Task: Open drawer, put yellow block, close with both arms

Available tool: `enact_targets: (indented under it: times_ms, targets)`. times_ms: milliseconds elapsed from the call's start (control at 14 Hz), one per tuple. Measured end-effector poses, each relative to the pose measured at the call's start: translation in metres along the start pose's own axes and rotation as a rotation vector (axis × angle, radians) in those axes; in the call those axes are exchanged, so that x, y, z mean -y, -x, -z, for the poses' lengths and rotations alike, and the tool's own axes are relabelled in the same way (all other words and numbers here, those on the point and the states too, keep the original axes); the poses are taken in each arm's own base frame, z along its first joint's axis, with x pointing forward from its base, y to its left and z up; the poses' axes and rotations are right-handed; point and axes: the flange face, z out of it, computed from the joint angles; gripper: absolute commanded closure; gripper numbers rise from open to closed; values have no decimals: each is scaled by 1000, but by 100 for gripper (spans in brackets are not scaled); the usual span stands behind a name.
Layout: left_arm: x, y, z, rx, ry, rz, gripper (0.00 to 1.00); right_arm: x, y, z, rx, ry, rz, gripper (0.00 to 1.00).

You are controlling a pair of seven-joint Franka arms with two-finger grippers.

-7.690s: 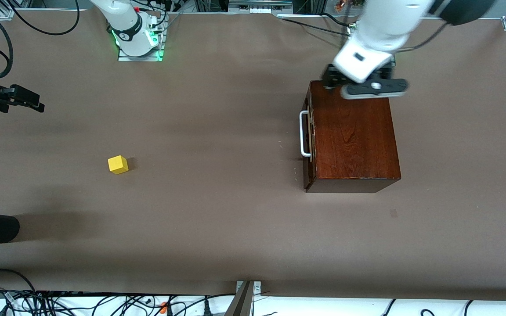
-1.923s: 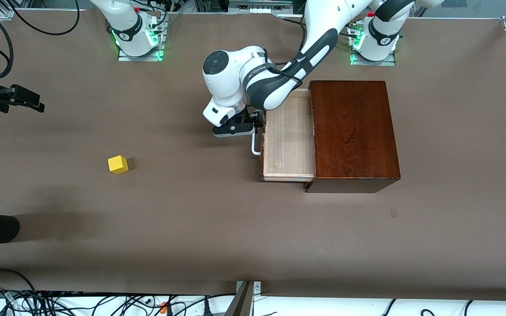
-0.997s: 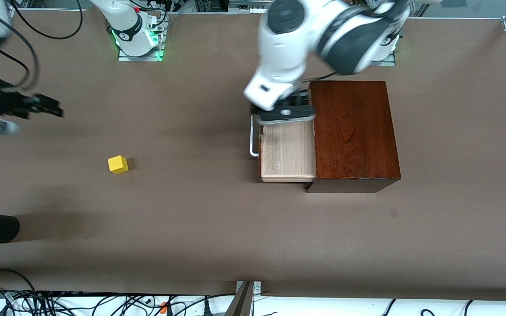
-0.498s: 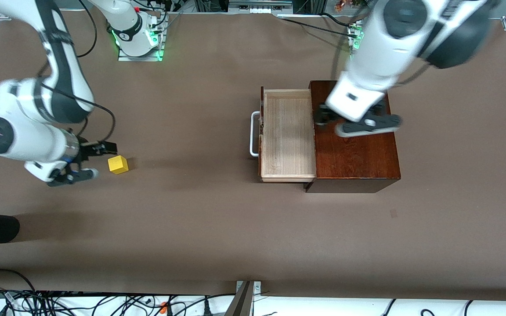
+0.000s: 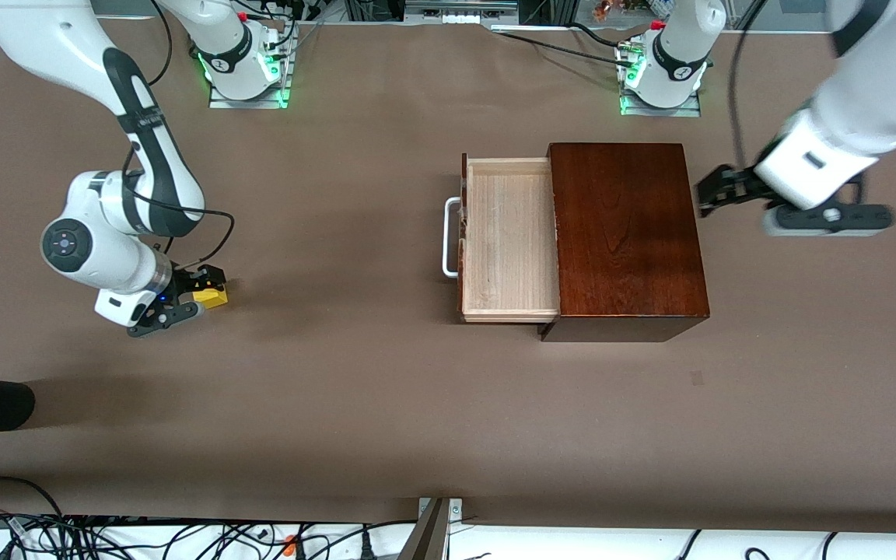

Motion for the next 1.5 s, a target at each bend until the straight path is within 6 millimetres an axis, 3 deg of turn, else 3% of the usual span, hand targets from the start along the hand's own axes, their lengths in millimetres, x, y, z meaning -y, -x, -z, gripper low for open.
enact_targets:
  times_ms: [142, 214, 285, 356, 427, 570, 783, 926, 1068, 1282, 1495]
  targets:
    - [31, 9, 6, -3, -2, -34, 0, 0, 6, -18, -6, 5, 19, 2]
    - [41, 14, 7, -4, -2, -43, 0, 0, 9, -25, -17, 11, 22, 18]
    - [48, 17, 8, -3, -1, -45, 0, 1, 12, -33, -29, 17, 25, 52]
    - [52, 18, 8, -4, -1, -45, 0, 2, 15, -38, -34, 20, 28, 70]
    - [54, 19, 8, -4, -1, -43, 0, 3, 17, -42, -33, 20, 29, 80]
    - [54, 19, 8, -4, -1, -43, 0, 3, 18, -43, -33, 20, 29, 88]
    - [52, 19, 7, 0, -1, -48, 0, 2, 14, -37, -46, 24, 29, 88]
    - [51, 20, 5, 3, -2, -51, 0, 1, 6, -23, -37, 18, 12, 88]
    - [53, 19, 5, 3, -12, -52, 0, 6, -11, 6, 6, -5, -43, 88]
    - [53, 19, 5, 3, -13, -52, 0, 39, -43, 62, 53, -21, -142, 88]
    - [53, 20, 5, 3, -13, -52, 0, 99, -71, 102, 63, -54, -278, 88]
